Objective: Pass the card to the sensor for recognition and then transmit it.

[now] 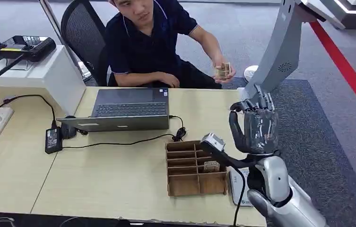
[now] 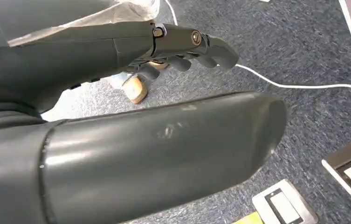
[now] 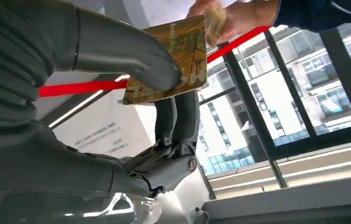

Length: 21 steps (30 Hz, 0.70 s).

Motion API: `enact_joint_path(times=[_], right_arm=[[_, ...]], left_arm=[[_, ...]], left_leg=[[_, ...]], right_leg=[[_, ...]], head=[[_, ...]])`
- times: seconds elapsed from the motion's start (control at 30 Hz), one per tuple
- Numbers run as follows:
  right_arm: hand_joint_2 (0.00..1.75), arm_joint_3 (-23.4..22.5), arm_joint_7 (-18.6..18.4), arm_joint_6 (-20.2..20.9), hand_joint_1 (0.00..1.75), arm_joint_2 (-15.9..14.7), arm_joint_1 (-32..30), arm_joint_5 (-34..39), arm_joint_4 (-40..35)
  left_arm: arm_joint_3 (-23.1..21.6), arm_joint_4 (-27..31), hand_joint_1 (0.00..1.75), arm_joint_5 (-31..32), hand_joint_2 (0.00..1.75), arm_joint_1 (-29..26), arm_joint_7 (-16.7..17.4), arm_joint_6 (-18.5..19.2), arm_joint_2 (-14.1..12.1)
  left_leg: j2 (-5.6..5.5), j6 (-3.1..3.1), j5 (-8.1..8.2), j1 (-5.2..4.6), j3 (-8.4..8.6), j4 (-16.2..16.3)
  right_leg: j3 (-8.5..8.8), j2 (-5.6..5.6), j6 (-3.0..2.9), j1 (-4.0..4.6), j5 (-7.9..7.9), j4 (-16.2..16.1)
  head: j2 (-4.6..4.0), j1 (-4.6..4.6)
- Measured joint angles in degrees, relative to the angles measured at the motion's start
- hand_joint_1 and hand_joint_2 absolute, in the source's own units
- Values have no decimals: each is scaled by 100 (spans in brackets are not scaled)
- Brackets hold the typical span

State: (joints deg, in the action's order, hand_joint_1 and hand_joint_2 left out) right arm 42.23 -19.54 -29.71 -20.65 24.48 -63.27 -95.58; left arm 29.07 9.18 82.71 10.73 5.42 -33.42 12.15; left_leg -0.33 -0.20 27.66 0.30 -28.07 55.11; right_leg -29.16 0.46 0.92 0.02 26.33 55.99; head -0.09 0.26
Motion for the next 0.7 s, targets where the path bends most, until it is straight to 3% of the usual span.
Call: enact_joint_path(times=[0.33,0.7], right_arm=[[175,164,205,-513,175,505,-9,310,645],[175,249,258,-640,175,782,-8,395,1099]], left_arm=[[-17,2,0,44,0,-2,42,0,20],[-26,2,0,44,0,-2,55,0,28]], left_leg=[[-4,0,0,0,-3,0],[-7,1,-1,0,-2,1]], right_leg=[[-1,-4,1,-3,0,0],[-1,-7,1,-4,0,0]], head=[[0,0],[0,0]])
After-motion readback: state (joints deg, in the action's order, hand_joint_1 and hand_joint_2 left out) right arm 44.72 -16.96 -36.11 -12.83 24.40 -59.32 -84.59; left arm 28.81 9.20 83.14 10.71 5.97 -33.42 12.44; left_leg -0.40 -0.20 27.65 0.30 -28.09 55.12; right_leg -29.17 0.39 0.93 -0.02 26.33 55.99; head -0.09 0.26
